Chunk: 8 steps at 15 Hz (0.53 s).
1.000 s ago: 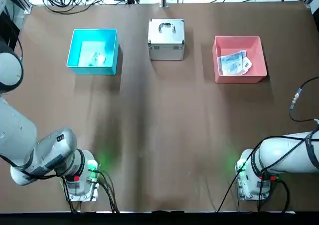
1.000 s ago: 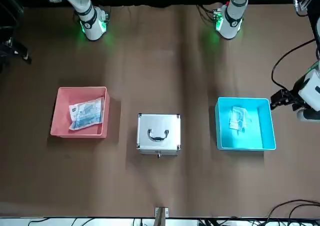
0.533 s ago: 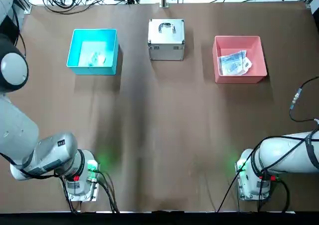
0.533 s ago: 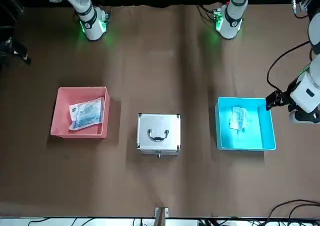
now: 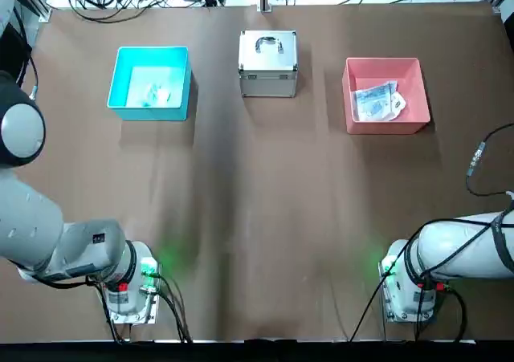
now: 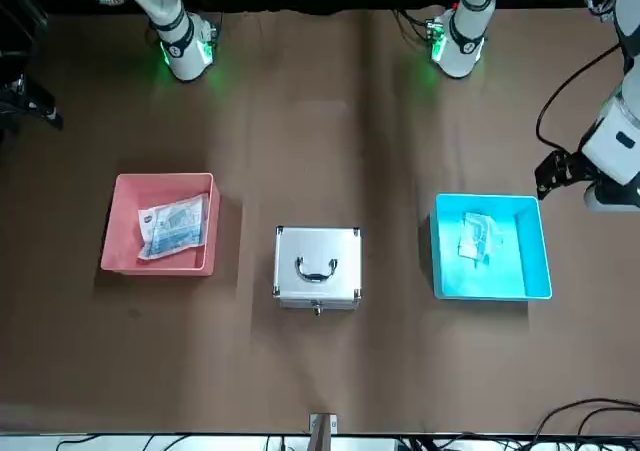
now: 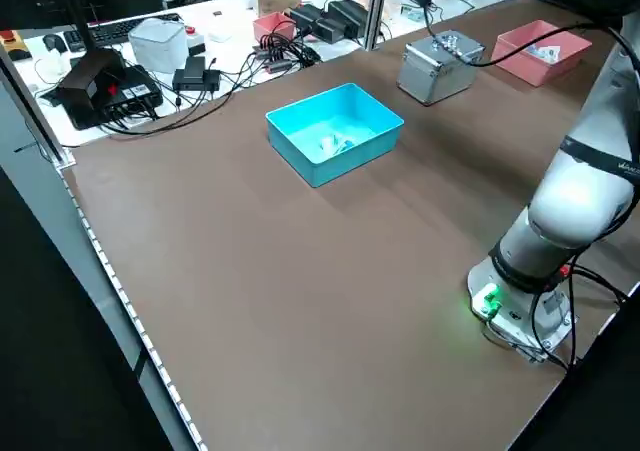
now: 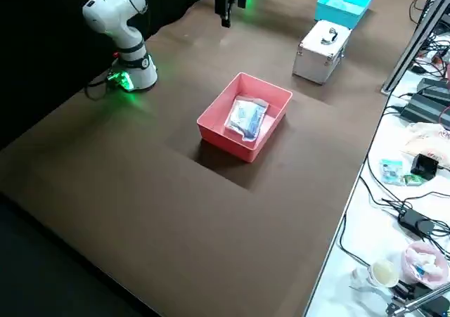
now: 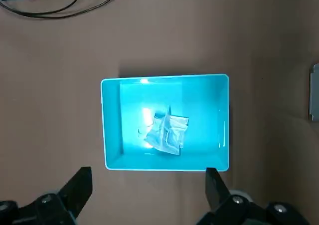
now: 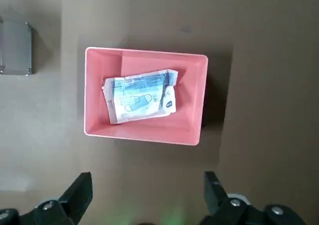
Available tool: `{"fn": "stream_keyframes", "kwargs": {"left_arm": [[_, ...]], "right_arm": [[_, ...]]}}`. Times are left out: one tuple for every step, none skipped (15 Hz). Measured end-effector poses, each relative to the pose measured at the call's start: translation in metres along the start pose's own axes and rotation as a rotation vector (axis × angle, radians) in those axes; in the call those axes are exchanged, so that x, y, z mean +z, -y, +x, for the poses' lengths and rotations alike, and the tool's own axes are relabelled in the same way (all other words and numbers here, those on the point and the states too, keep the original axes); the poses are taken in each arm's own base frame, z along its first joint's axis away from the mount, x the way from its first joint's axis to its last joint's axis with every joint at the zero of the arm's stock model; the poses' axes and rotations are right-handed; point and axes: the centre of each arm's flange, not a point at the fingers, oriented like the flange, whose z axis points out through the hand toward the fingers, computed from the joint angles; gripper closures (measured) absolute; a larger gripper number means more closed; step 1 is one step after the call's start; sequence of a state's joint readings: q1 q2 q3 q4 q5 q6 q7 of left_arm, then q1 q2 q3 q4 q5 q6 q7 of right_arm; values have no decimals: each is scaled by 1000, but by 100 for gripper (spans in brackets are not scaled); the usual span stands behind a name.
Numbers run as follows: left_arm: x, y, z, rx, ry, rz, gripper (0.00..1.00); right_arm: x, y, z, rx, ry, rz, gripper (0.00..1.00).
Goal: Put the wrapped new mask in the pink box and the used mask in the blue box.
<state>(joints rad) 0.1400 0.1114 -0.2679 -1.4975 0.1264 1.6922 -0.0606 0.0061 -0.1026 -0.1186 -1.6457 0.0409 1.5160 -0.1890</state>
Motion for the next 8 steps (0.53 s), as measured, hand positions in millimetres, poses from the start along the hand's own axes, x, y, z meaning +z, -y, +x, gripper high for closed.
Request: {"fn": "stream_keyframes", "kwargs": {"left_arm": [[-1, 0, -2, 0, 4, 2, 0], [-1, 0, -3, -1, 5, 2, 0], [-1, 0, -3, -1, 6, 3, 0], [-2, 0, -3, -1, 6, 3, 0], [-2, 0, -4, -1, 6, 3, 0], [-3, 0, -5, -1, 8, 4, 0], [-3, 0, -5, -1, 9, 4, 0], [-2, 0, -5, -1, 10, 4, 0]], "right_arm": [[0, 0, 0, -1, 0, 0, 1], [0, 1, 0, -2, 0, 0, 1], [0, 1, 0, -2, 1, 0, 1], [0, 1, 0, -3, 1, 0, 1], [0, 2, 0, -3, 1, 0, 1], [1, 2, 1, -3, 0, 0, 1], [1, 2, 1, -3, 1, 0, 1], [1, 2, 1, -3, 1, 0, 1]]}}
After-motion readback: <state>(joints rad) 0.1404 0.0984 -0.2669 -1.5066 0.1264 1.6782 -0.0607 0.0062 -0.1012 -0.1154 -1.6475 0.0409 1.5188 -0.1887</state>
